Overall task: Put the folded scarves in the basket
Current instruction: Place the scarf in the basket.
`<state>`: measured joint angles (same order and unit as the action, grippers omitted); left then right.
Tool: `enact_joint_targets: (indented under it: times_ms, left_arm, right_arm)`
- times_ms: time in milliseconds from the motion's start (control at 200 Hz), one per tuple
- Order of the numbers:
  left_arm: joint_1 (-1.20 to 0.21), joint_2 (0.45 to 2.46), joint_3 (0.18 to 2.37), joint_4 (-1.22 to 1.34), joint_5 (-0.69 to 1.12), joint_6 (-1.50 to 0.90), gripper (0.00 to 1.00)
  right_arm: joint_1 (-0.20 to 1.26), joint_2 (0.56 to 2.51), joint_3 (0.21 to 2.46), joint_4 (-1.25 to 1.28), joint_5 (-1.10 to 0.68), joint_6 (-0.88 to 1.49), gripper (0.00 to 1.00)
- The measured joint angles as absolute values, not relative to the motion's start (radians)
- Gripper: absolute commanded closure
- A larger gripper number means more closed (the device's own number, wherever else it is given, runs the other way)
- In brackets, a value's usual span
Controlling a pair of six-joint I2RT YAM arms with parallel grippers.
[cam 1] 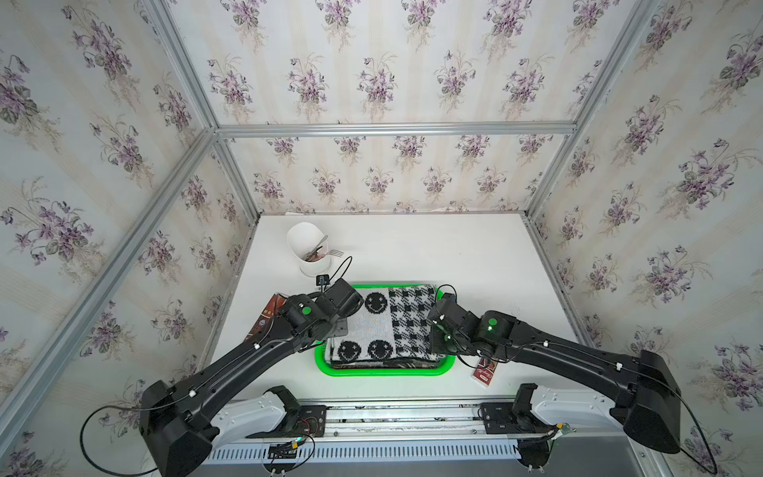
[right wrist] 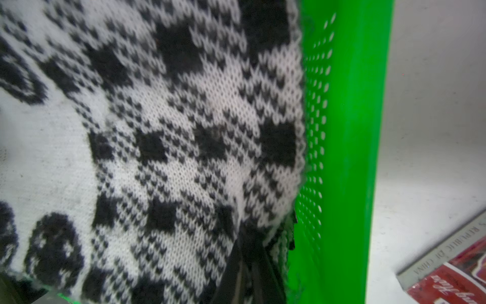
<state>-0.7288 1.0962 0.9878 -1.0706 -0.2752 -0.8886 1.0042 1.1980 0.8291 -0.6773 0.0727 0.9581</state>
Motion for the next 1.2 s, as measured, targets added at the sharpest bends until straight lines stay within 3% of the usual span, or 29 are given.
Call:
enact_joint_targets:
  times_ms: [355,559,734,819,1124,1164,1199]
  left_arm:
    - [-0.733,1.017,0.884,-1.108,-0.063,-0.955,0.5]
    - [-0.746,1.027,0.809,-1.037,0.003,-0.999,0.8]
    - [-0.746,0.958,0.834,-1.055,-0.06,-1.029,0.98]
    - [-0.746,0.947,0.849,-1.069,-0.102,-1.032,1.0]
    - [-0.746,0.996,0.857,-1.105,-0.168,-1.031,1.0]
    - [-0.746,1.0,0.858,-1.11,-0.175,-1.029,1.0]
    - [-0.746,1.003,0.859,-1.111,-0.179,-1.028,0.88]
  right_arm:
    - [1.005,1.198,0.845,-0.691,0.094,0.958,0.8]
    - [1.005,1.197,0.845,-0.701,0.102,0.958,0.79]
    - [1.005,1.185,0.839,-0.706,0.115,0.958,0.78]
    - [1.005,1.184,0.839,-0.708,0.12,0.958,0.75]
    - [1.0,1.139,0.861,-0.74,0.179,0.958,0.45]
    - [0.995,1.131,0.868,-0.746,0.194,0.958,0.36]
    - [0.986,1.122,0.876,-0.756,0.205,0.958,0.23]
